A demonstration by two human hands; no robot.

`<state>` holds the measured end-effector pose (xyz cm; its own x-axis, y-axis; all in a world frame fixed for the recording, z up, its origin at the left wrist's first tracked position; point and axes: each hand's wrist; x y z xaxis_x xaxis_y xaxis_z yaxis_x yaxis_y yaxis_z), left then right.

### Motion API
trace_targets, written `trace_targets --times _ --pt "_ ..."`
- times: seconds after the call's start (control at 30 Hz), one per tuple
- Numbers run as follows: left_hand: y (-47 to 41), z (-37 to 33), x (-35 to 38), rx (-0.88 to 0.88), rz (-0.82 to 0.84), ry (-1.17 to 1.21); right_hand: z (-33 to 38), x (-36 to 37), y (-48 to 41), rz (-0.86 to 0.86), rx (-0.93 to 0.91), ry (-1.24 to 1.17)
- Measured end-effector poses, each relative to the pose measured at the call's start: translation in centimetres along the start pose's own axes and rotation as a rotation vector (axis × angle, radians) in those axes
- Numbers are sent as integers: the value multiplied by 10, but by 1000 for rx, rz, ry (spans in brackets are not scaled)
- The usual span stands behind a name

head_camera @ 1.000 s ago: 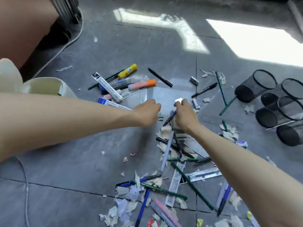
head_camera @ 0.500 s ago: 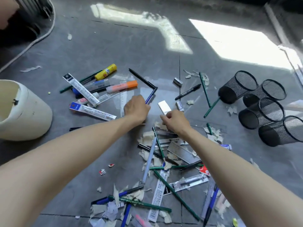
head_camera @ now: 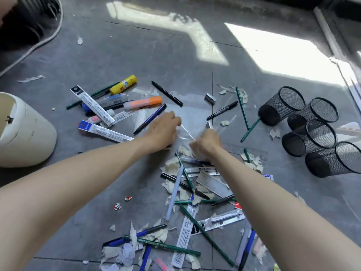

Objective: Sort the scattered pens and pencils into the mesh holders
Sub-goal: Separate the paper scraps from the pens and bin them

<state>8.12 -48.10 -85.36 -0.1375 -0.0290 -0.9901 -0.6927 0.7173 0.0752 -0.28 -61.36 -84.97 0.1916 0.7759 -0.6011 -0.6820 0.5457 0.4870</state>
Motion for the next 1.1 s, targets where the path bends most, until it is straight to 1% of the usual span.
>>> trace_targets --times 0.07,0.1,0.17,0.23,0.33,0.4,0.43,0.5,0.53,0.6,0.67,0.73,0.77,0.87,0.97,1.0,1.03,1.1 --pt "-1 -10 8 232 -11 -58 2 -2 1 -7 -112 -19" --pt "-2 -12 13 313 -28 -114 3 -6 1 -23 -167 12" --pt "-5 -10 22 401 -64 -232 1 -14 -4 -134 -273 130" --pt "-8 -3 29 436 -89 -294 -7 -22 -12 -218 -334 216" --pt "-12 14 25 382 -121 -361 -20 -27 -19 -189 -339 177" --pt "-18 30 18 249 -146 -461 -19 -23 -20 -136 -340 59" --pt "-21 37 15 172 -147 -502 -14 -20 -19 -82 -350 -25" --pt "-28 45 12 79 -169 -516 -1 -13 -17 25 -401 -135" --pt "-30 45 12 78 -208 -492 4 -10 -19 32 -441 -115" --pt "-33 36 13 132 -303 -434 11 -11 -30 -67 -500 28" --pt "-36 21 16 191 -355 -338 6 -19 -45 -179 -456 179" --pt "-40 10 21 194 -349 -241 -5 -29 -56 -199 -386 249" --pt "-43 6 23 177 -339 -216 -9 -33 -58 -192 -387 269" --pt "-46 4 22 137 -276 -248 -15 -37 -56 -224 -429 303" --pt "-41 7 18 167 -291 -301 -10 -31 -48 -259 -483 252" --pt "-39 9 17 190 -307 -301 -6 -28 -48 -246 -545 257" --pt "-39 13 18 204 -330 -292 -1 -25 -49 -191 -611 303" --pt "-36 21 24 218 -332 -253 13 -18 -54 9 -683 463"
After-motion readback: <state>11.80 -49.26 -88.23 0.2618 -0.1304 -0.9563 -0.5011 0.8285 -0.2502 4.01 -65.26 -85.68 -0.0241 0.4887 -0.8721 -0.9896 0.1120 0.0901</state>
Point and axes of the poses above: each hand's wrist, its own y-axis away from the middle knuckle, its own x-axis out of the palm, z = x × y, and after that the axes turned 13 degrees about -y, right-handed
